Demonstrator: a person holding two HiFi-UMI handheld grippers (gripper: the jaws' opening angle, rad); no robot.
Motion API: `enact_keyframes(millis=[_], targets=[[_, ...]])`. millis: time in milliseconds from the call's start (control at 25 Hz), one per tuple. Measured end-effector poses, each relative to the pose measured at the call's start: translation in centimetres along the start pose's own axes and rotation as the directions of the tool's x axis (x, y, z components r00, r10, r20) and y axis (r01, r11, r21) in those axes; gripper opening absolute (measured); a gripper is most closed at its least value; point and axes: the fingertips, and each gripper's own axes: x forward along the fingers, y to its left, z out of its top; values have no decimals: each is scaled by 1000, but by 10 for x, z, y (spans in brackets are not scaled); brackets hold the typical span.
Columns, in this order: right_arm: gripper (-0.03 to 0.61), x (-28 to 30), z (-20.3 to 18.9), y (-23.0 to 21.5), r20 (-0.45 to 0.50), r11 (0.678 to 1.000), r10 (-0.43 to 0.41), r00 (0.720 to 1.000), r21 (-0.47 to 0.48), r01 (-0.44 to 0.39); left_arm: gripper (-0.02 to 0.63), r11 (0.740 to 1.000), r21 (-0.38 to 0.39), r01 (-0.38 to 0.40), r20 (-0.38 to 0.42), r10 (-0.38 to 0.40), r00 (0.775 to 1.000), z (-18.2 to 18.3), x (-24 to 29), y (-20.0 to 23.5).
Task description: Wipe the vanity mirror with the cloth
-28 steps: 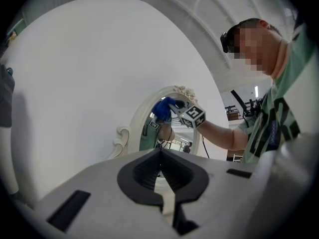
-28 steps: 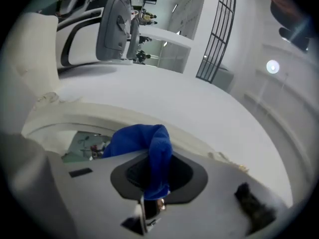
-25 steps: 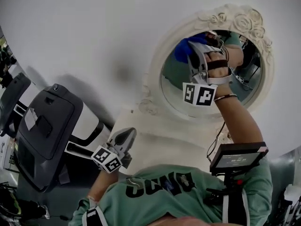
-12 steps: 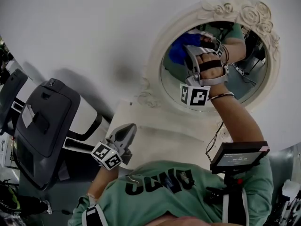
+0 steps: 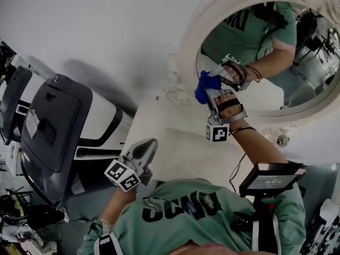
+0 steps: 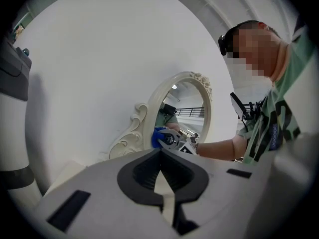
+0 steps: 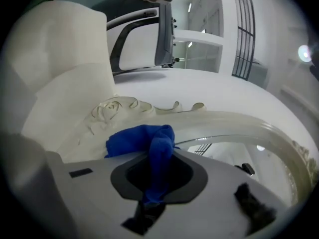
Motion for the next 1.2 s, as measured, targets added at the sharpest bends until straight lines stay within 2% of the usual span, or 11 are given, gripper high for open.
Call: enact_keyframes(millis=[240,360,480,560,640,760,840,960,1080,1200], targets=[[48,-6,-3,-4,12,998,-12,1000,66,11,9,1000,-15,3,-28,-3,1000,-12,3,0],[48,-2,0,5,9,995,34,999,92,-35,9,1000,-6,24,-23,-24,999,-7,9,-5],[49,5,7,17,28,992,107,994,71,-109,9,999,14,35,-3,-35,999,4,13,-3],[49,8,10,5,43,994,101,994,44,-103,9,999,31,39,20,-40,999,14,13,2],[49,11,9,-33,44,998,27,999,47,-29,9,998,52,41,43,-43,998,25,11,9],[49,13,-1,-118,21,990,-132,991,49,131,9,996,79,37,71,-43,997,38,7,20],[49,3,-15,-185,0,970,-241,970,30,241,9,995,95,40,99,-49,994,47,7,15],[49,-37,-49,-293,-47,920,-393,918,-25,392,9,989,133,62,156,-83,984,62,13,-20],[50,-73,-75,-359,-90,889,-458,884,-71,453,9,986,150,75,186,-102,977,73,13,-55],[51,-81,-80,-370,-98,888,-457,884,-103,447,9,986,149,76,188,-103,977,73,12,-62]])
